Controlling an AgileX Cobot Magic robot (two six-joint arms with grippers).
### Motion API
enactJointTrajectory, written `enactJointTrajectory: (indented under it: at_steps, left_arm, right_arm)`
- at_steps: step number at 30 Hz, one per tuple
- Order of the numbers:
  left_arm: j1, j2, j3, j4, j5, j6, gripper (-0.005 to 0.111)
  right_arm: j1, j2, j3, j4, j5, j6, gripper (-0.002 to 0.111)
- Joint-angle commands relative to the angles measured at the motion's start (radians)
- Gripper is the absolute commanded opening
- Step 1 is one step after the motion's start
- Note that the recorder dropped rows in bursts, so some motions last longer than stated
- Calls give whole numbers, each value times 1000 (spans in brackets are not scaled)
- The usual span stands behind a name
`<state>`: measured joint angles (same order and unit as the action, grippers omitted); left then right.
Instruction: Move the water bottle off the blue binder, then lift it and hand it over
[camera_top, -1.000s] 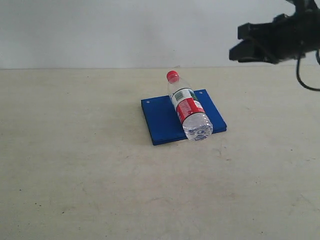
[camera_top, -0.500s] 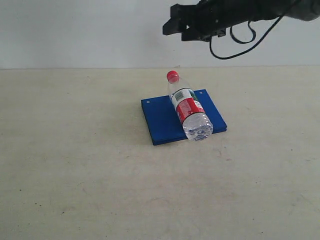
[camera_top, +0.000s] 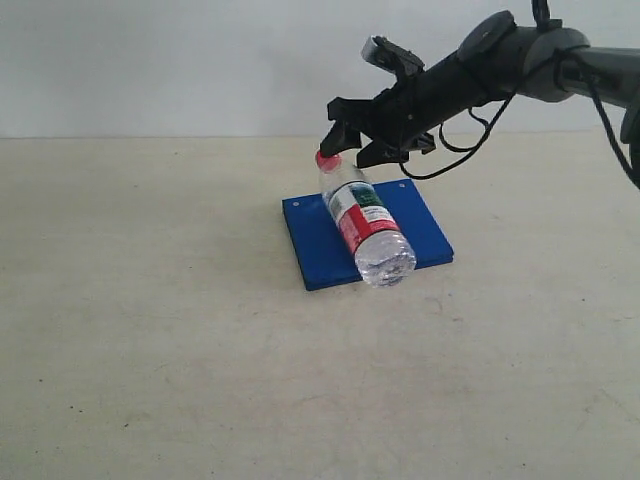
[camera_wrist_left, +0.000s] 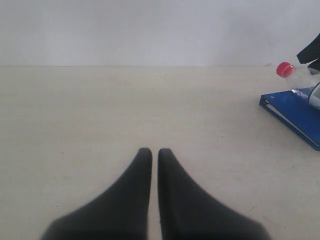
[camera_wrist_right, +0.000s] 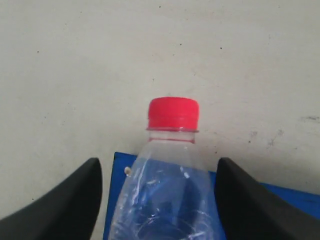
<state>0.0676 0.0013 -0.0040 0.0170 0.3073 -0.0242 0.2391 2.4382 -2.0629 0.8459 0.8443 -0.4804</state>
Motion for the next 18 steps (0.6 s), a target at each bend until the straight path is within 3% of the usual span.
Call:
enactJointTrajectory:
  at_steps: [1,18]
  left_arm:
    - [-8,-1,4,-1,-16,4,4]
    - [-8,-1,4,-1,-16,4,4]
  right_arm:
    - [10,15,-13,3,-61,-4,58]
    - [71,75,-25,84,-83,-120,58]
